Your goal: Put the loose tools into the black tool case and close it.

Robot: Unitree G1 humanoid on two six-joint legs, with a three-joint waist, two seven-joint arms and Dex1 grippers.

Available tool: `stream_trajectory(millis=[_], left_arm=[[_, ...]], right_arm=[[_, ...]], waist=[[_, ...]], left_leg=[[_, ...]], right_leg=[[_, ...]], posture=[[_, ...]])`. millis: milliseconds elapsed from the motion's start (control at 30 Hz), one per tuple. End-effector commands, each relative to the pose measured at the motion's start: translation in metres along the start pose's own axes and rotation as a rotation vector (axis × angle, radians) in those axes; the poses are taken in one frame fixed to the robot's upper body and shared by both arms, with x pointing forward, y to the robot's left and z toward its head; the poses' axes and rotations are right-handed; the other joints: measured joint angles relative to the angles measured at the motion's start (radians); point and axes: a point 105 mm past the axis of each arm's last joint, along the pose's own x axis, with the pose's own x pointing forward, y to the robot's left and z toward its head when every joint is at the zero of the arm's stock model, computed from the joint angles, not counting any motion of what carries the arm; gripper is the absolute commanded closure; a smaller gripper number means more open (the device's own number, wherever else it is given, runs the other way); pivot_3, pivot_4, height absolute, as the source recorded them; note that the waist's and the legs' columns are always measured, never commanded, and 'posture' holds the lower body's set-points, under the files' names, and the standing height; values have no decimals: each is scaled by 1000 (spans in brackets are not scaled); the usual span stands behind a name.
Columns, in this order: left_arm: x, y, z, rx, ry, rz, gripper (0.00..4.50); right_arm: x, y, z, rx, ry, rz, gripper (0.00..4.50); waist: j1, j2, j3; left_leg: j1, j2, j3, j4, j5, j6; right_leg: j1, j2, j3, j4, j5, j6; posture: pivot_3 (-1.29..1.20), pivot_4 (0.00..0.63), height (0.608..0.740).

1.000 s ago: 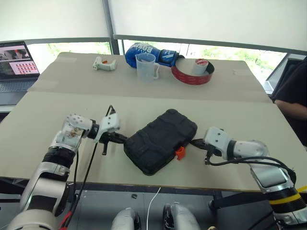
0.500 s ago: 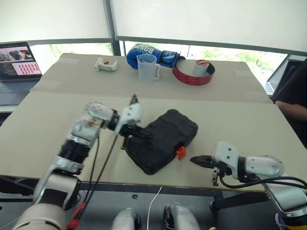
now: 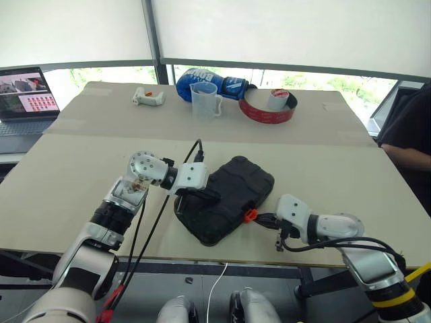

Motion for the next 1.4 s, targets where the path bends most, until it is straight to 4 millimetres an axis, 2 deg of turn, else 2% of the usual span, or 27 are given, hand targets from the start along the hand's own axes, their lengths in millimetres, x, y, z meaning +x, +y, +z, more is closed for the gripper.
stream_trajectory(millis=[33, 200, 433, 600, 767, 867, 1000, 1033, 1100, 1133, 1200, 1300, 1333, 1400], left_arm=[[13, -18, -24, -78, 79, -72, 4457], [14, -14, -22, -58, 76, -62, 4457], [25, -18, -27, 52, 126, -115, 4457], [32, -12, -26, 81, 127, -110, 4457], [35, -9, -22, 72, 100, -101, 4457], [32, -6, -22, 55, 89, -67, 4457], [10, 3, -21, -95, 31, 18, 4457], [2, 3, -22, -134, 26, 36, 3950], [-21, 1, -24, -207, 14, 74, 3406], [-36, -1, -24, -250, 8, 98, 2938], [-67, -8, -22, -344, -15, 148, 2297], [-115, -22, -15, -489, -47, 222, 1154], [-129, -28, -11, -528, -49, 244, 792], [-162, -43, -5, -608, -35, 299, 137]], right_arm=[[5, -5, 16, -47, -44, -12, 4474], [6, -4, 23, -27, -76, -7, 4474], [-14, -7, 49, -3, -130, -2, 4474], [-14, -8, 64, 45, -167, 1, 4474], [-11, -8, 65, 53, -160, -2, 4474], [-13, -8, 60, 43, -139, -14, 4474], [-36, -7, 59, 76, -131, -1, 4474], [-43, -7, 59, 84, -127, 4, 3905], [-59, -6, 58, 81, -116, 26, 3358], [-69, -6, 58, 84, -112, 42, 2941], [-88, -8, 59, 99, -105, 64, 2344], [-114, -15, 59, 116, -94, 81, 1321], [-122, -20, 58, 113, -87, 71, 1025], [-139, -31, 57, 121, -83, 55, 376]], waist=[[0, 0, -1], [1, 0, -2], [-2, 0, -2], [-5, 1, -2], [-11, 3, -4], [-4, 3, -5], [-1, 6, -7], [-4, 6, -7], [-13, 6, -7], [-15, 6, -7], [-16, 6, -6], [-16, 4, -4], [-14, 3, -2], [-8, 0, 0]], left_leg=[[0, 0, 0, 0, 0, 0], [0, 0, 0, 0, 0, 0], [-1, 0, 0, 0, 0, 0], [-1, 1, -2, 0, -4, 7], [2, 1, -2, -3, -4, 7], [0, 1, -3, -3, -4, 7], [-3, 1, -3, -3, -5, 8], [-4, 1, -3, -3, -4, 8], [-4, 1, -3, -3, -3, 5], [-4, 1, -3, -4, -3, 5], [-3, 1, -3, -7, -3, 5], [-1, 0, -3, -15, -2, 3], [-1, 1, -3, -15, 1, -2], [-1, 1, -4, -16, 1, -3]], right_leg=[[0, 0, 0, 0, 0, 0], [0, 0, 0, 0, 0, 0], [-1, 0, 0, 0, 0, 0], [0, -1, 0, 0, 0, 0], [0, 0, 0, 0, 0, 0], [0, 0, -1, -1, 0, -1], [0, 0, -2, -6, 0, 0], [-1, 0, -2, -6, 1, 0], [-1, 0, -2, -7, 1, 1], [-1, 0, -1, -8, 1, 1], [-1, 0, -1, -9, 0, 1], [-3, 1, 0, -10, 0, 0], [-3, 1, -1, -10, 0, 0], [-3, 1, -2, -10, -1, -2]], posture=[[0, 150, 714], [0, 150, 714], [0, 150, 714], [0, 150, 714], [0, 150, 714], [0, 150, 714], [0, 150, 714], [0, 150, 714], [0, 150, 714], [0, 150, 714], [0, 150, 714], [0, 150, 714], [0, 150, 714], [0, 150, 714]])
